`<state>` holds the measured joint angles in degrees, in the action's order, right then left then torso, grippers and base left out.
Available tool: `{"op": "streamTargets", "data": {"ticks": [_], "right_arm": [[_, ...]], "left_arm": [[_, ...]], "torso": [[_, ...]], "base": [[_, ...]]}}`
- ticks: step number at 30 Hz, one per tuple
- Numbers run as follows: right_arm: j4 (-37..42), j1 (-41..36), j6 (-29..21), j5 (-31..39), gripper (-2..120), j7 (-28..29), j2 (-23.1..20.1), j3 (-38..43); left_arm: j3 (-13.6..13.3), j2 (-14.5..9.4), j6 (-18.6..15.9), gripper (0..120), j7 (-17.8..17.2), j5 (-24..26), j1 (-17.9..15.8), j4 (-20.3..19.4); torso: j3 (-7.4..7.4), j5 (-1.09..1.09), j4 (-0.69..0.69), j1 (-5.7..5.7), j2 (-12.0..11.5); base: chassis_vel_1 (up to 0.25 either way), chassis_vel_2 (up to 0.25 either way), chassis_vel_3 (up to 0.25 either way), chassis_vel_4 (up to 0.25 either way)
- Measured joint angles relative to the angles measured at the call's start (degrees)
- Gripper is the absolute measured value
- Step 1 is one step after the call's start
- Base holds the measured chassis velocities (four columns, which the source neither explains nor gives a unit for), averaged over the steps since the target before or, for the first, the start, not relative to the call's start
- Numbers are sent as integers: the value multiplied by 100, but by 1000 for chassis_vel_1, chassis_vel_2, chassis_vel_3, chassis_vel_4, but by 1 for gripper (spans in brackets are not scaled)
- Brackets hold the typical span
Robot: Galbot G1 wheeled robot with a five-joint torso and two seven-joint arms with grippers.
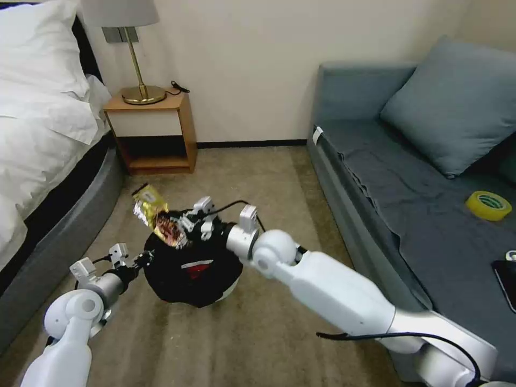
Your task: Pick up the trash bin, then pick up the garbage on the floor and place it into the trash bin.
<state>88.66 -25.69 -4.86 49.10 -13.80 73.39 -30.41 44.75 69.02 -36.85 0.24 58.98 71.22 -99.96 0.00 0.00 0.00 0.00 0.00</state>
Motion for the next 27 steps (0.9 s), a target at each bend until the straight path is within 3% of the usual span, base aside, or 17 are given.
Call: {"op": "streamTargets", "data": {"ticks": [5, 8, 20, 27], "right_arm": [[-93, -87, 63, -306, 0, -57, -20, -60], [-118, -114, 81, -455, 7, -64, -63, -60], [-185, -127, 125, -806, 54, -74, -149, 31], [-48, -123, 159, -1165, 74, 141, -231, 251]], "left_arm": [[48, 33, -13, 5, 0, 13, 50, -106], [75, 40, -15, 5, 0, 30, 70, -139], [157, 58, -31, 5, -51, 133, 118, -243], [172, 27, -35, 5, -145, 140, 120, -290]], "torso": [[0, 0, 0, 0, 0], [0, 0, -1, 0, 0], [0, 0, 0, 0, 0], [0, 1, 0, 0, 0]], "base": [[0, 0, 0, 0], [0, 0, 0, 0], [0, 0, 0, 0], [0, 0, 0, 0]]}}
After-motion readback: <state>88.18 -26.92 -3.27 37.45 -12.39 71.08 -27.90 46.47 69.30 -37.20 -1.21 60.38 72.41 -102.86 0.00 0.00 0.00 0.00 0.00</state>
